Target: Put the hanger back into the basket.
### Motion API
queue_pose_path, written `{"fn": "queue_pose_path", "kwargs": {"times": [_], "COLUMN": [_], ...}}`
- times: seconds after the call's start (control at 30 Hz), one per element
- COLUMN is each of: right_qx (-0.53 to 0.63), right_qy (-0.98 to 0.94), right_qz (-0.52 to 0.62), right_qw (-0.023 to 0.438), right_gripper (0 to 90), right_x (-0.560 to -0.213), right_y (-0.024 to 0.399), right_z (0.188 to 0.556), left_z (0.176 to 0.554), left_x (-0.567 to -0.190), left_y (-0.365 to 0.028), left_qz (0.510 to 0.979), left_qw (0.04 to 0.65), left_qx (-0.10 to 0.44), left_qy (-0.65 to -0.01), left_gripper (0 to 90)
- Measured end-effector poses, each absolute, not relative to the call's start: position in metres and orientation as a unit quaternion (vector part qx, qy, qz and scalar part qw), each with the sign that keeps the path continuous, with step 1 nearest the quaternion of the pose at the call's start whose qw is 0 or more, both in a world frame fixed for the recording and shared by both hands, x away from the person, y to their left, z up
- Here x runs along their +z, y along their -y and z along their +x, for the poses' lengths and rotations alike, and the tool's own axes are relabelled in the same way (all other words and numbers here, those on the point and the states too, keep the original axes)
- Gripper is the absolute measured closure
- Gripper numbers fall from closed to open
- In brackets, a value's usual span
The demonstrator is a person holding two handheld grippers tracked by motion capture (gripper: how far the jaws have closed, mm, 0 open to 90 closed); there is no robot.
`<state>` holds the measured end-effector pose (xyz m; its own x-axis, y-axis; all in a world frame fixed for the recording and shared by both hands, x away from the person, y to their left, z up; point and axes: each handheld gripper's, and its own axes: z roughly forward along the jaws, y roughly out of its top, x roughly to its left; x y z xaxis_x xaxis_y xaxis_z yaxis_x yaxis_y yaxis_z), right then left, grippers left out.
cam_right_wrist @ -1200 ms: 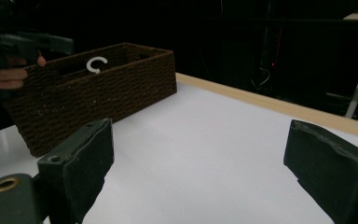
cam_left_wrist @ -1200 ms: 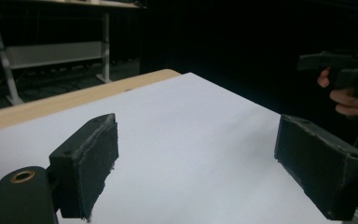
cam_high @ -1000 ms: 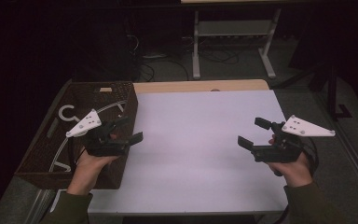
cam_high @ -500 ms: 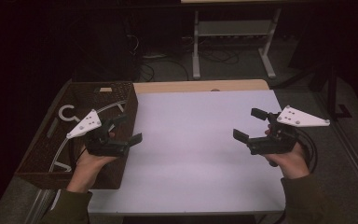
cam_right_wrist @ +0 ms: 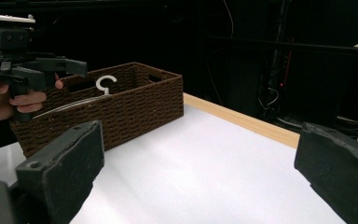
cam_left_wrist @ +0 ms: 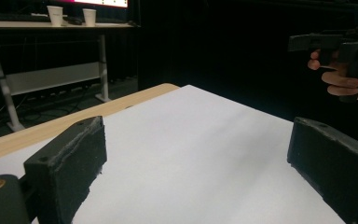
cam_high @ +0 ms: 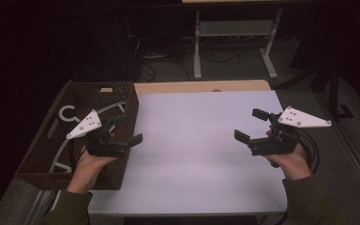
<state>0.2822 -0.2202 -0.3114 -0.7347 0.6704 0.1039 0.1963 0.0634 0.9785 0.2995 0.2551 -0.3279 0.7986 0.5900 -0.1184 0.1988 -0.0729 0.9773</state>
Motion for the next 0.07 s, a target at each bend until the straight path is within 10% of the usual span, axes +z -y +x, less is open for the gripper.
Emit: {"fn": "queue_pose_path", "kwargs": {"times": [0.07], "right_qx": [0.611], "right_qy": [-0.703], "right_qz": [0.307], "right_qw": [0.195], "right_gripper": [1.1], "right_x": [-0.3115], "right_y": [0.2201], "right_z": [0.2820], "left_z": [0.2991], "left_x": [-0.3276], "left_y": [-0.2555], "left_qz": [0.719], "left_qw": [0.619], "left_qx": [0.159], "left_qy": [-0.273], "left_gripper": [4.3]}}
